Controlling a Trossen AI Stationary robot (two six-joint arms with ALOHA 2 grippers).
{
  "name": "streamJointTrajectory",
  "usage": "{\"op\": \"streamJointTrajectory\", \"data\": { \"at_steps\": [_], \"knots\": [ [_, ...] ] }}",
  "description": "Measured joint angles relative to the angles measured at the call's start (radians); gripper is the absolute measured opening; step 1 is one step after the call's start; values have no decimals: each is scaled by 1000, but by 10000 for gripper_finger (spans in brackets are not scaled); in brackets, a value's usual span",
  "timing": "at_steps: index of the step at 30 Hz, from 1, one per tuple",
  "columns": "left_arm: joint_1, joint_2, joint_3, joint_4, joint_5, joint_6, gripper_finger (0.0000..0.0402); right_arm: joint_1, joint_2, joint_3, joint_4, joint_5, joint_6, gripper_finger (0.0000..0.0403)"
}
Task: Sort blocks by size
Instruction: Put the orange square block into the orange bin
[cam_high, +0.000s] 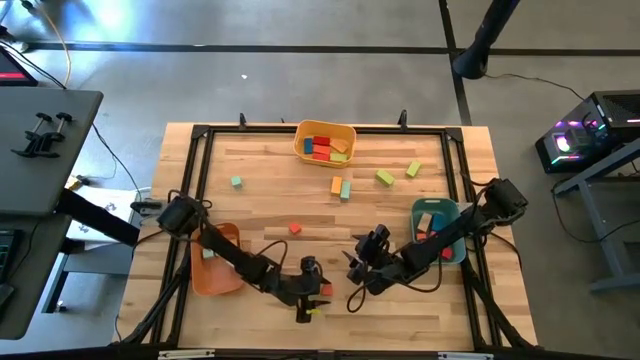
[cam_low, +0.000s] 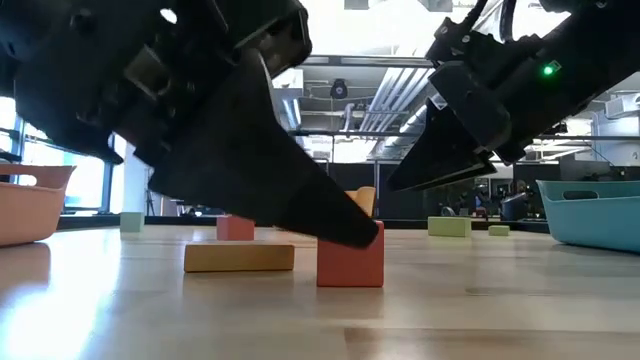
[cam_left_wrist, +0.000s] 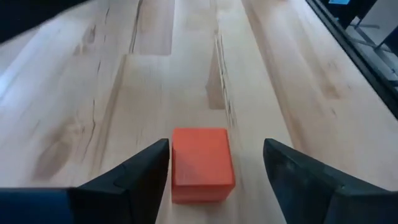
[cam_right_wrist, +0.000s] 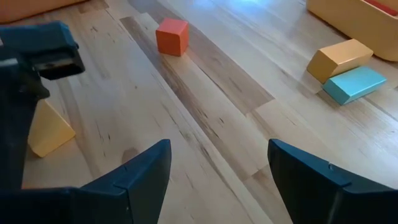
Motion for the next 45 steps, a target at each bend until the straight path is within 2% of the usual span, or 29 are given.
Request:
{"op": "streamJointTrajectory", "data": {
  "at_steps": [8,15,21,26,30,33,36,40,43,45],
  "knots": [
    [2,9,0,19,0,-6,188,0,0,0,5,0,0,263],
    [5,9,0,24,3,15,96,0,0,0,5,1,0,263],
    [5,-6,0,15,5,21,90,0,0,0,4,1,0,263],
    [-21,-153,0,-81,-16,103,90,6,0,0,4,2,-1,263],
    [-78,-333,1,-384,-155,115,90,16,0,0,3,9,-1,263],
    [-125,-466,1,-729,-226,-69,90,18,0,0,0,9,-1,263],
    [-180,-557,1,-1082,-218,-403,91,19,0,0,0,9,-1,263],
    [-266,-605,1,-1423,-76,-813,94,19,0,0,1,9,-1,263],
    [-327,-604,-1,-1559,37,-1032,98,19,0,0,5,9,-1,263],
    [-363,-593,-1,-1603,68,-1138,104,19,0,0,7,9,-1,263]
  ]
}}
